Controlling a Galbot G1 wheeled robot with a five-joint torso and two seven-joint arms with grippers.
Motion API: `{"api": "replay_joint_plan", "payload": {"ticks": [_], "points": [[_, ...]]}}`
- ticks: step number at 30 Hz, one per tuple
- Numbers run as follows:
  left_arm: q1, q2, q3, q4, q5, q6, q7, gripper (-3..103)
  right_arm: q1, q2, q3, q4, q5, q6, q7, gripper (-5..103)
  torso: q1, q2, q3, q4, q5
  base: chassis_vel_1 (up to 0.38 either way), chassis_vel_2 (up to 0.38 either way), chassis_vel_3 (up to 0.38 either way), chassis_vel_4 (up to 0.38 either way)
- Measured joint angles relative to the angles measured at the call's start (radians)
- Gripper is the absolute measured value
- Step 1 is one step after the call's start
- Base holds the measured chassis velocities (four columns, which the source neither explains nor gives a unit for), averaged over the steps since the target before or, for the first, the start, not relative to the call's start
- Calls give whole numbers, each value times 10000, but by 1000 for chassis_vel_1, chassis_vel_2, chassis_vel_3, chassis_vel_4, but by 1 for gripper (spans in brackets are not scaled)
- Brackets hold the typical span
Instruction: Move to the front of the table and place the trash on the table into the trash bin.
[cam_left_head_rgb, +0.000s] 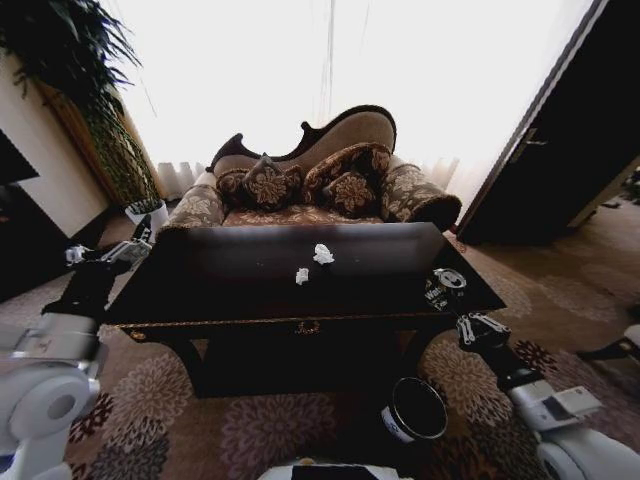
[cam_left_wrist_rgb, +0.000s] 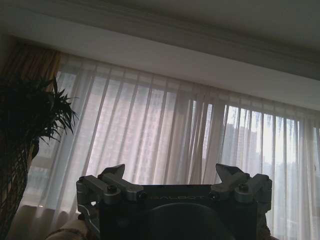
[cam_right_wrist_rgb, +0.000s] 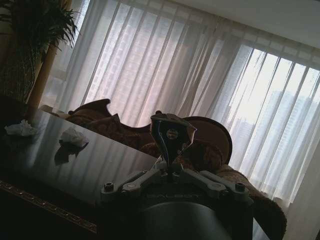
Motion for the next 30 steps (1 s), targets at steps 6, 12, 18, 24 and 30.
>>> {"api": "replay_joint_plan", "payload": {"ticks": [6,12,18,24,30], "points": [[-149,113,-156,177,-123,-48,-3,100,-242,73,-64,-1054,-614,798,-290,0,0,0,0,2,1,0,0,0,0],[-194,101,-95,202,-131,-51,-3,100,-331,352,-589,-2313,-874,1516,-467,0,0,0,0,1,3,0,0,0,0],[-129,100,-139,173,-110,-51,-6,100,-228,595,-940,-3171,-916,1982,-743,0,1,0,0,1,-2,0,0,0,0],[45,129,-407,83,-139,-65,-6,100,528,773,-1505,-4970,-1132,2065,-817,0,0,0,0,1,1,0,0,0,0],[238,194,-709,-28,-233,-81,-7,100,1543,659,-2290,-6925,-1128,1731,-787,0,0,0,0,1,3,0,0,0,0]]}}
